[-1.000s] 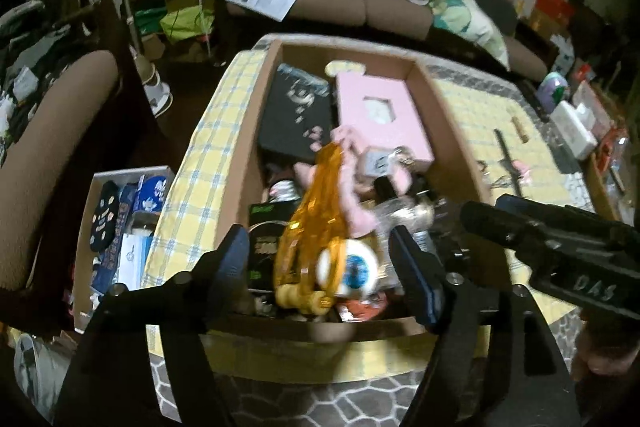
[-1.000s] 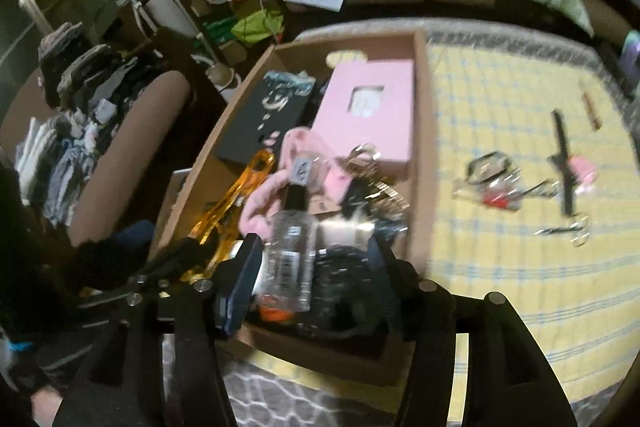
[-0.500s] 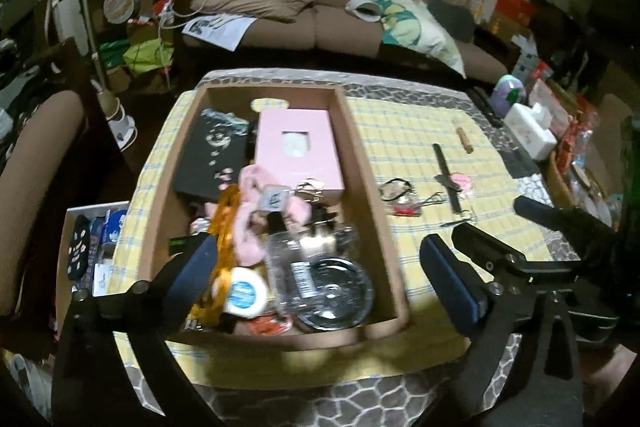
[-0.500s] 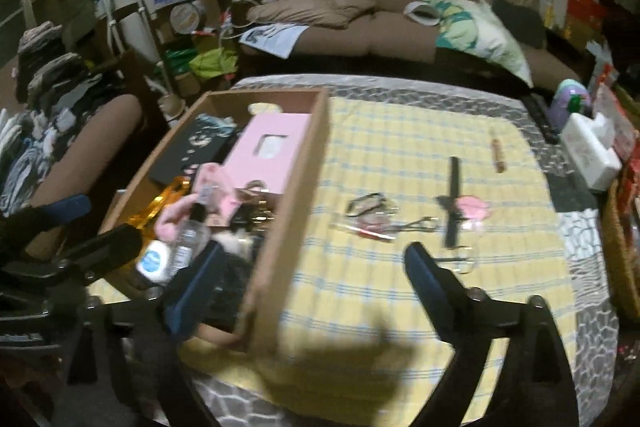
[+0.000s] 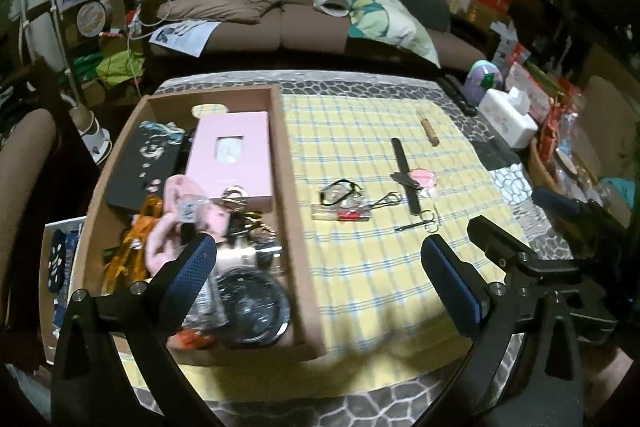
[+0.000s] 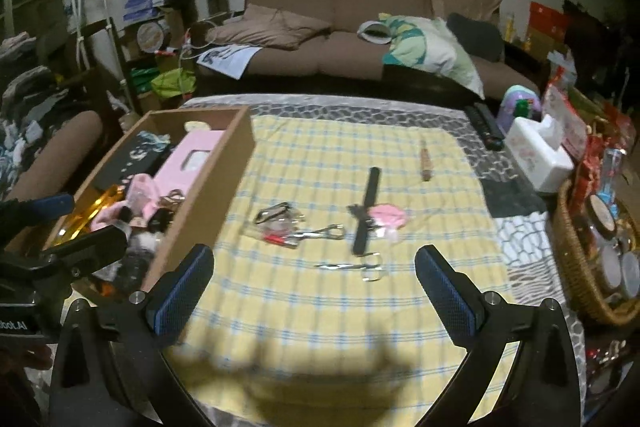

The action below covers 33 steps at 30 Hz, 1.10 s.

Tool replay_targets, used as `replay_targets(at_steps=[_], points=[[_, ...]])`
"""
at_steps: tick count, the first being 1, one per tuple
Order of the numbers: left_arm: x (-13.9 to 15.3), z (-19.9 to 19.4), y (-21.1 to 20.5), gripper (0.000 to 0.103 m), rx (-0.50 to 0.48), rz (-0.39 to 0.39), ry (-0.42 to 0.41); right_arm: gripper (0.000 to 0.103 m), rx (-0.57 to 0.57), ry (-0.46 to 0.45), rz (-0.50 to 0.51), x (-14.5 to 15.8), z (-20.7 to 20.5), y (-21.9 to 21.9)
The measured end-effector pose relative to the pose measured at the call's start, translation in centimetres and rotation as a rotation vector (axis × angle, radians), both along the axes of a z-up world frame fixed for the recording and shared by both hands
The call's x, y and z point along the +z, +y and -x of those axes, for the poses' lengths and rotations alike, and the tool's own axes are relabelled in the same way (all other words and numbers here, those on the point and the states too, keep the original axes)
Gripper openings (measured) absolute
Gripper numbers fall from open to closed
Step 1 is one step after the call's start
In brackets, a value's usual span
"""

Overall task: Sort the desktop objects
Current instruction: 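Withdraw both tools from the cardboard box back over the table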

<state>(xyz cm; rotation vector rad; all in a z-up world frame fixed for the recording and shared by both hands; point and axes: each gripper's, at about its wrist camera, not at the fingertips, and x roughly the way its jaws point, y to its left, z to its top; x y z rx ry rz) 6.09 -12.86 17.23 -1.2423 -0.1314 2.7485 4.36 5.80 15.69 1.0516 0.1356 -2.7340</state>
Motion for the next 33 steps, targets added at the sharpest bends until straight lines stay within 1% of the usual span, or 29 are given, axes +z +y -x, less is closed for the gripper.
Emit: replay_targets(at_steps=[11, 20, 25, 29, 33], points=[[-2.0, 2.7, 5.6, 0.103, -0.052, 0.005, -0.025, 0.103, -0.067, -0.008, -0.004, -1.7, 1.5, 5.6], [-4.4, 4.7, 8.7, 0.103, -0.066, 0.007, -0.056, 0.103, -0.101, -0.028, 0.000, -3.4, 3.5, 8.8], [-6.5, 6.5, 10.1, 0.103, -0.057, 0.001, -0.080, 0.103, -0.109, -0.052, -0.001, -5.0, 5.4, 10.4], [-8.7, 8.1, 11.5, 0.103, -0.055, 0.004, -0.102, 0.103, -0.122, -0.085, 0.005, -6.5, 7.8, 12.5], [-10.9, 9.9, 12.5, 0.103, -0.046, 0.002, -0.123, 0.103, -0.143, -0.108, 0.045, -7.9, 10.0, 15.0]])
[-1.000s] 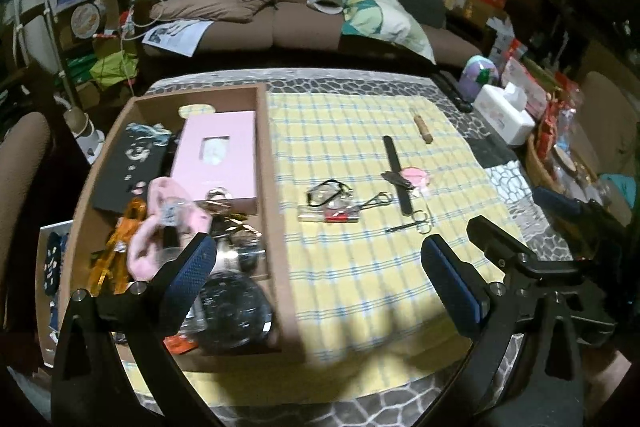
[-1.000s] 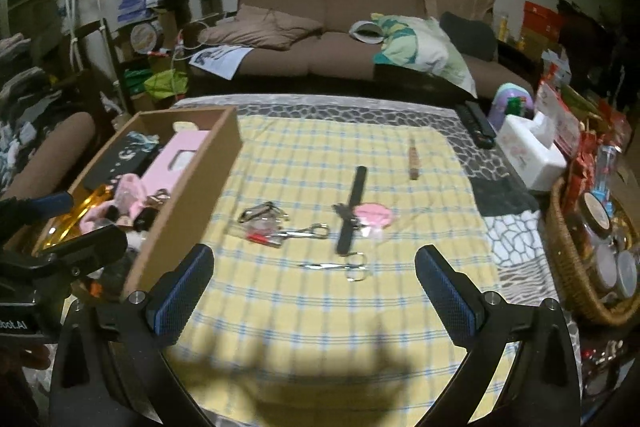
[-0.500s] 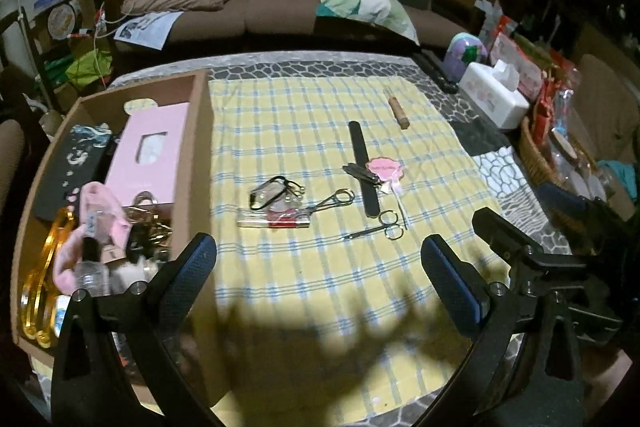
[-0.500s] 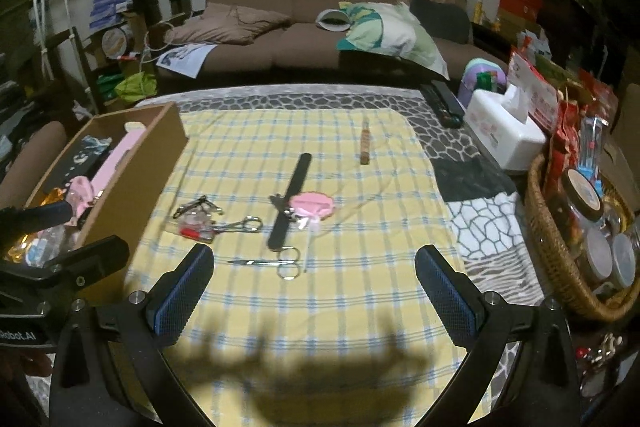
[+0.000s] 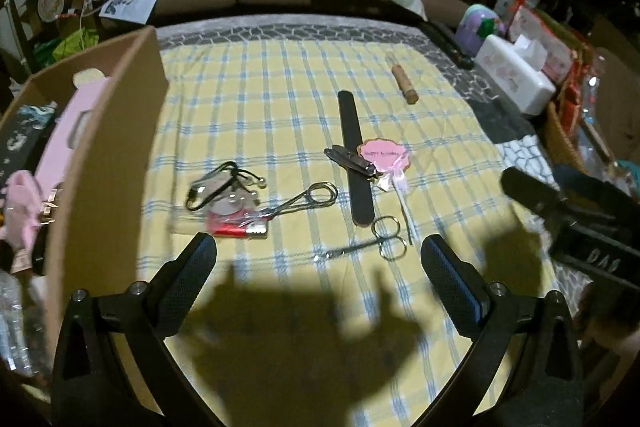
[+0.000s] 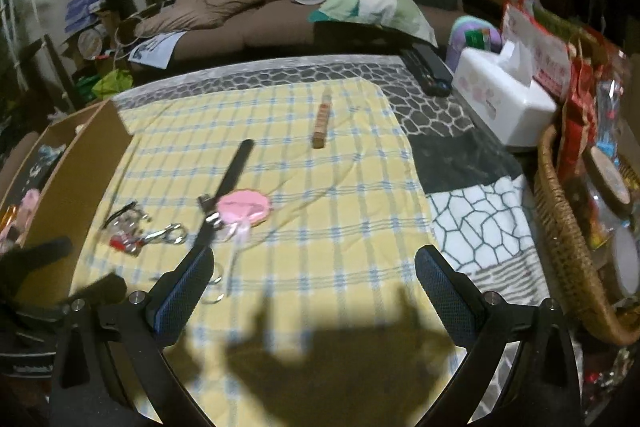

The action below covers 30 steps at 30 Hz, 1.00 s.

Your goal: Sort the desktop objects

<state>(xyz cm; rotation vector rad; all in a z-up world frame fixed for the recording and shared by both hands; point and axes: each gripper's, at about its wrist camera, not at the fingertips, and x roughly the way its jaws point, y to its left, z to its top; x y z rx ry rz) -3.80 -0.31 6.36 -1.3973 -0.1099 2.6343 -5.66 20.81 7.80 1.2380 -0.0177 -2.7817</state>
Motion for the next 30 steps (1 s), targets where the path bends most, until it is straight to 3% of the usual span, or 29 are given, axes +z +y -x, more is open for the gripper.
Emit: replay_targets(at_steps=[13, 30], points=[[-3.2, 3.7, 0.3, 0.103, 0.045, 0.003, -0.020, 0.103, -0.015, 0.004, -0.032, -2.6, 3.1, 1.6], [-4.3, 4.8, 0.0, 0.103, 0.066, 0.026, -0.010, 0.103, 0.021, -0.002, -0.049, -3.4, 4.5, -0.2]])
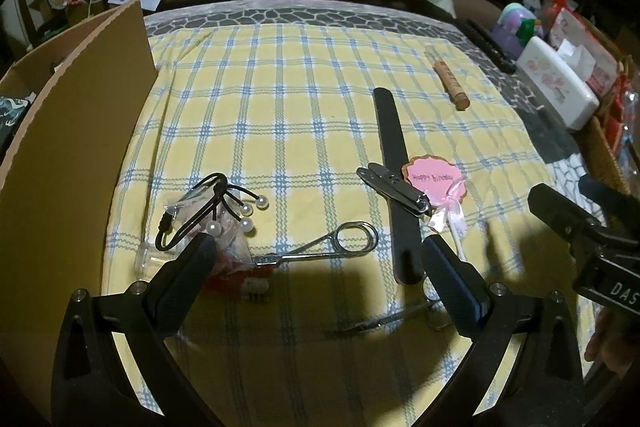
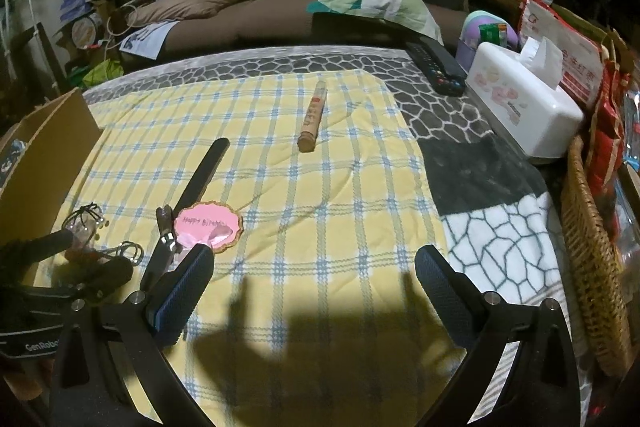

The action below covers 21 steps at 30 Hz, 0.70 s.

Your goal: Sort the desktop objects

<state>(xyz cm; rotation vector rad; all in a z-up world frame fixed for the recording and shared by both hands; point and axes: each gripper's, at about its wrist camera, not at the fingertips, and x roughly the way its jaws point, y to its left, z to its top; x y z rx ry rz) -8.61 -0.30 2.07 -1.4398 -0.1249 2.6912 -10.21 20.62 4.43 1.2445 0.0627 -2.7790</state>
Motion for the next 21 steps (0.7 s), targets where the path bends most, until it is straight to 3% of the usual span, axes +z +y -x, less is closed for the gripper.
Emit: replay_targets(at_steps=[4, 6, 7, 13, 15, 17, 21], points=[[-0.3, 0.1, 0.2, 0.101, -0.008, 0.024, 0.012, 0.103, 0.007, -0.004, -0.003, -0.3, 0.3, -0.2], [-0.3, -0.1, 0.3, 0.085, -0.008, 0.057, 0.025, 0.103, 0.009, -0.010, 0.001, -0.5, 0.6, -0.4], [-0.4, -0.1, 0.2, 0.071, -0.012, 0.060, 0.026, 0.103, 0.009, -0.014, 0.004, -0.6, 0.6, -0.4], [-0.5, -0.2, -0.5, 0.060, -0.012, 0.042, 0.016, 0.103, 0.011, -0.019, 0.000, -0.9, 0.7, -0.8], [-0.3, -0.2, -0.9, 0.050, -0.007, 0.030, 0.016, 0.103, 0.012, -0.020, 0.000, -0.9, 0.6, -0.9], [-0.2, -0.2, -1.0, 0.029, -0.007, 0.020, 0.013, 0.103, 0.013, -0.020, 0.001, -0.9, 0.5, -1.1], [0.1, -0.4, -1.5, 0.016, -0.008, -0.005, 0.007, 0.103, 0.021, -0.023, 0.001, -0.7, 0.4, -1.6]])
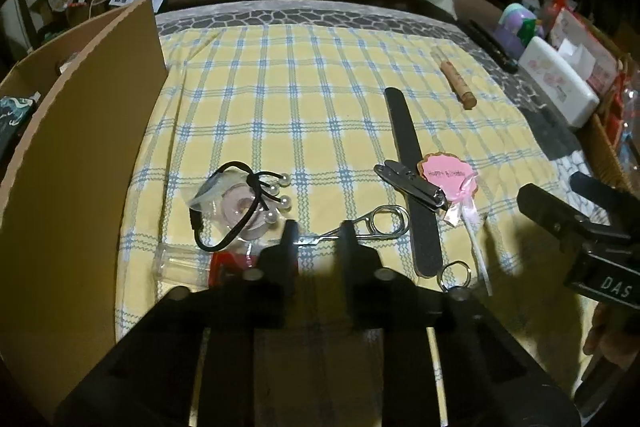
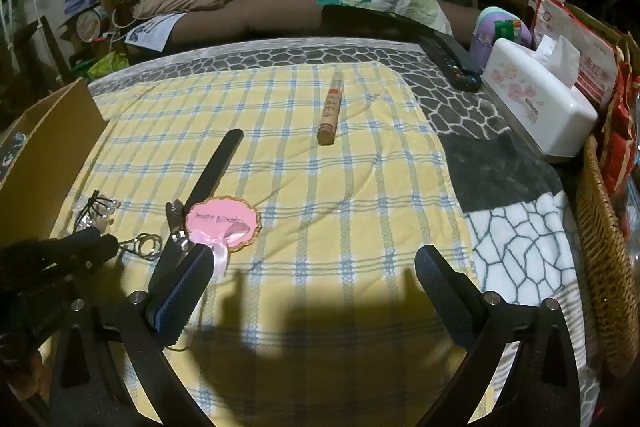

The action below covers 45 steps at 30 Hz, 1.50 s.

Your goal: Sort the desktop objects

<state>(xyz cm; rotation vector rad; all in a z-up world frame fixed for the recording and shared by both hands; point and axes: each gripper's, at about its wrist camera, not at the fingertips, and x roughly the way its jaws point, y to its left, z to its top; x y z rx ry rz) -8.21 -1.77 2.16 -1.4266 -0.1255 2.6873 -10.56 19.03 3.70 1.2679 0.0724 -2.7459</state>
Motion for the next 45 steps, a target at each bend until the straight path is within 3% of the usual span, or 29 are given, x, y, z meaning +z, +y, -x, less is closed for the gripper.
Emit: replay_targets(at_steps=[2, 9, 32, 35, 39, 45], points=[[0.2, -0.2, -0.3, 0.010, 0.000, -0.021, 0.003, 0.103, 0.002, -0.001, -0.003, 0.1, 0.0, -0.1], [0.8, -0.6, -0.9, 0.010, 0.005, -0.054, 0.009, 0.103, -0.006, -0.006, 0.011, 0.2, 0.0, -0.2], [2.3, -1.7, -1.1, 0.010, 0.013, -0.060, 0.019, 0.102, -0.003, -0.019, 0.064, 1.0, -0.5, -0.6], [2.3, -2.1, -1.6, 0.010, 0.016, -0.069, 0.021, 0.098, -0.001, -0.030, 0.144, 1.5, 0.2, -0.5], [2.0, -2.5, -2.1, 0.010, 0.019, -0.077, 0.017, 0.083, 0.021, -0.070, 0.212, 1.5, 2.0, -1.5], [1.8, -2.8, -2.7, 0.010, 0.020, -0.097, 0.014, 0.072, 0.042, -0.159, 0.273, -0.7, 5.4, -4.7]])
